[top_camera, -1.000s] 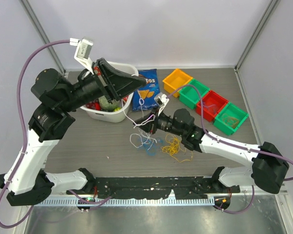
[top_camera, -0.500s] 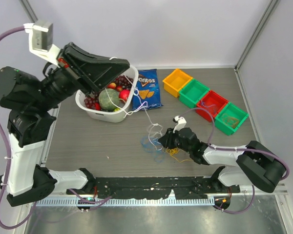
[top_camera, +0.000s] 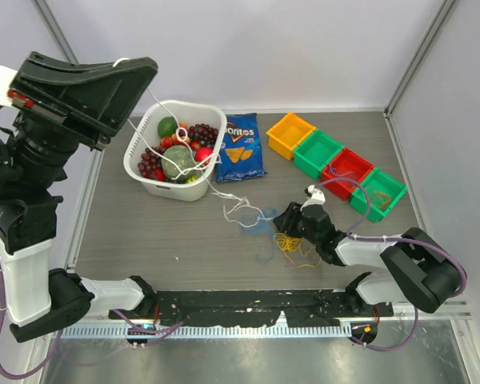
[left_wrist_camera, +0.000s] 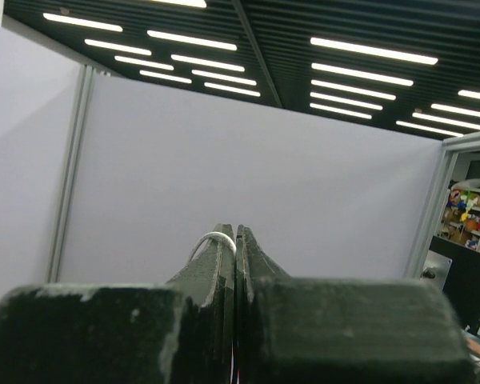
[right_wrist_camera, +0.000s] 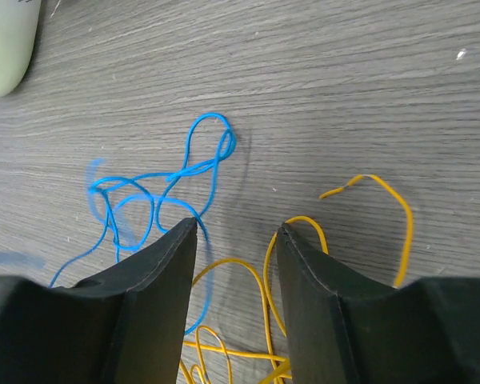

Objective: Untangle the cables

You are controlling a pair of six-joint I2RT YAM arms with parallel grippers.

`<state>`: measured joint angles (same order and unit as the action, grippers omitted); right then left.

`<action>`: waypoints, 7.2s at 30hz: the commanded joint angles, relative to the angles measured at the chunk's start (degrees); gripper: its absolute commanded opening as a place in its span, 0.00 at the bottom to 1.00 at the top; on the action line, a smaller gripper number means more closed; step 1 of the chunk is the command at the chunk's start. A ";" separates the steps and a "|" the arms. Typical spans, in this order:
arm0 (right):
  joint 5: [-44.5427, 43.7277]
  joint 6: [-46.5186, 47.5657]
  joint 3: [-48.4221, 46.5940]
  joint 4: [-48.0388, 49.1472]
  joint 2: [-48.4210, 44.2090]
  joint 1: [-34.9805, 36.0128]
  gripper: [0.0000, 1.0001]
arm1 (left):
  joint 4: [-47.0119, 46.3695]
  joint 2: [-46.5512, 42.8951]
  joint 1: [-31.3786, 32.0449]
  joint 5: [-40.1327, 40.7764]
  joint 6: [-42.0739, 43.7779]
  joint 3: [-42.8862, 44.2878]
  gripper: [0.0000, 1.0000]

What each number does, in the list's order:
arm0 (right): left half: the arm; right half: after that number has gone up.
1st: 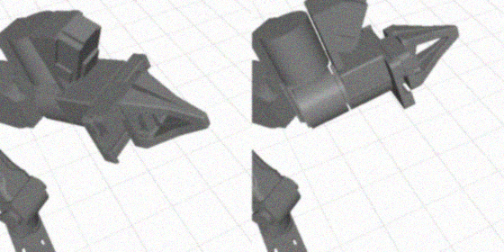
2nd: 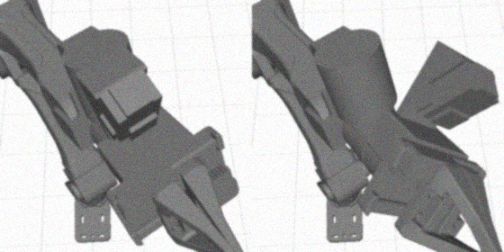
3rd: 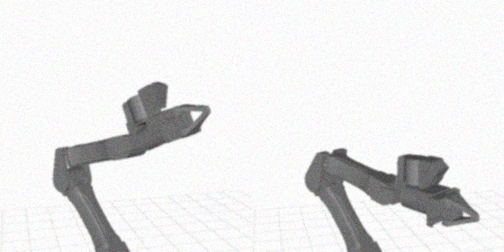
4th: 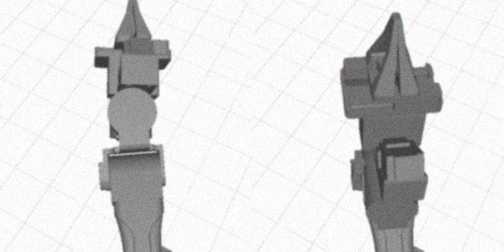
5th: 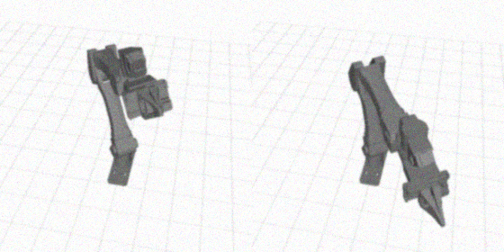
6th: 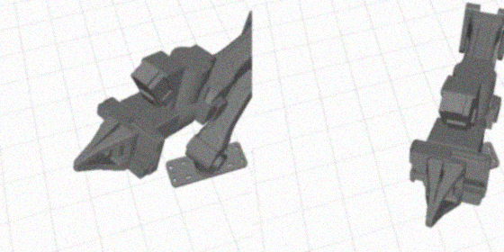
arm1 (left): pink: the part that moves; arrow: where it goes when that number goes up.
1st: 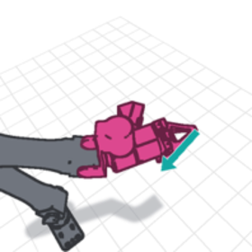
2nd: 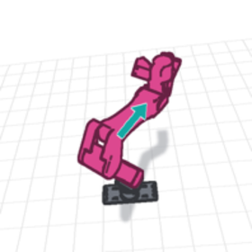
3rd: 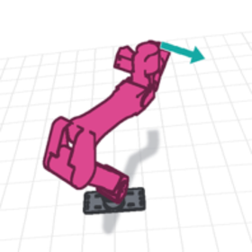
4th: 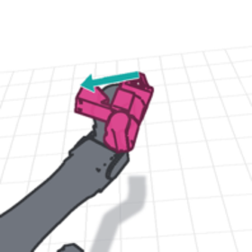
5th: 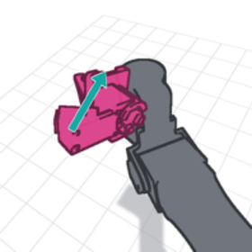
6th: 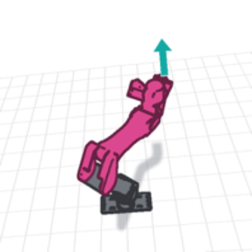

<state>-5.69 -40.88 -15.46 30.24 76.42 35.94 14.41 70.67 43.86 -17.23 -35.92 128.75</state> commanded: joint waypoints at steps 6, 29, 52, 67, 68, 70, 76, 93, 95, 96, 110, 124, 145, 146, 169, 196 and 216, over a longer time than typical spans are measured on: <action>2.34 3.34 -2.02 -2.38 -4.51 0.35 0.51 | -7.47 1.05 0.00 3.96 -0.11 2.04 0.00; 36.27 14.52 -22.77 7.28 -10.33 9.41 0.71 | -5.71 -2.21 0.00 5.55 0.15 -8.86 0.00; 35.06 13.28 -25.14 8.78 -10.07 18.11 0.66 | -8.35 -3.70 0.00 4.49 -0.64 -14.05 0.00; 15.23 18.81 -25.23 -9.48 -18.57 18.55 0.01 | -0.19 -14.57 0.00 16.77 7.08 -28.51 0.00; 13.10 19.34 -25.23 -14.28 -21.81 18.55 0.01 | 1.82 -17.82 0.00 23.41 8.14 -32.73 0.00; 5.89 20.49 -25.67 -20.99 -26.91 18.55 0.01 | 6.39 -23.89 0.00 36.43 8.76 -43.18 0.00; -22.03 21.11 -29.97 -36.99 -36.95 17.23 0.01 | 27.21 -37.43 0.09 62.99 5.08 -58.95 0.00; -59.70 32.53 -43.41 -46.15 -36.96 17.14 0.01 | 33.66 -53.63 0.09 78.49 8.24 -62.04 0.00; -60.13 32.36 -45.52 -45.97 -37.57 17.05 0.01 | 34.10 -53.01 0.09 78.49 8.41 -62.65 0.00; -58.74 32.45 -46.66 -45.97 -37.58 17.05 0.01 | 34.01 -52.49 0.09 78.23 8.59 -63.09 0.00; -32.02 33.06 -74.08 -46.58 -20.19 17.05 0.01 | 21.82 -39.92 0.09 45.03 -2.12 -77.23 0.00; -23.66 28.85 -83.88 -50.81 -9.80 17.05 0.01 | -5.53 -21.47 0.09 6.80 -3.90 -85.60 0.12; -16.46 22.25 -78.49 -49.49 -12.17 16.97 0.01 | -33.75 5.96 5.80 -3.07 -9.78 -78.04 0.58; -16.37 22.25 -78.58 -49.49 -12.17 17.05 0.01 | -33.32 6.40 5.80 -2.20 -9.96 -78.04 0.52; -20.24 31.13 -85.17 -47.82 -2.34 -7.97 0.01 | -29.53 10.00 5.71 12.50 -15.41 -93.95 0.00; -16.98 26.56 -64.53 -19.00 19.81 -25.22 0.01 | -32.26 7.20 5.71 -1.57 -10.57 -90.96 0.00; -7.39 14.44 -54.29 -29.40 18.14 -25.22 0.01 | -28.13 3.33 5.01 -3.85 -11.89 -85.86 0.00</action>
<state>-12.56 -22.72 -62.00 6.92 93.91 10.98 -13.02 76.60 49.47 -18.55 -47.46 39.20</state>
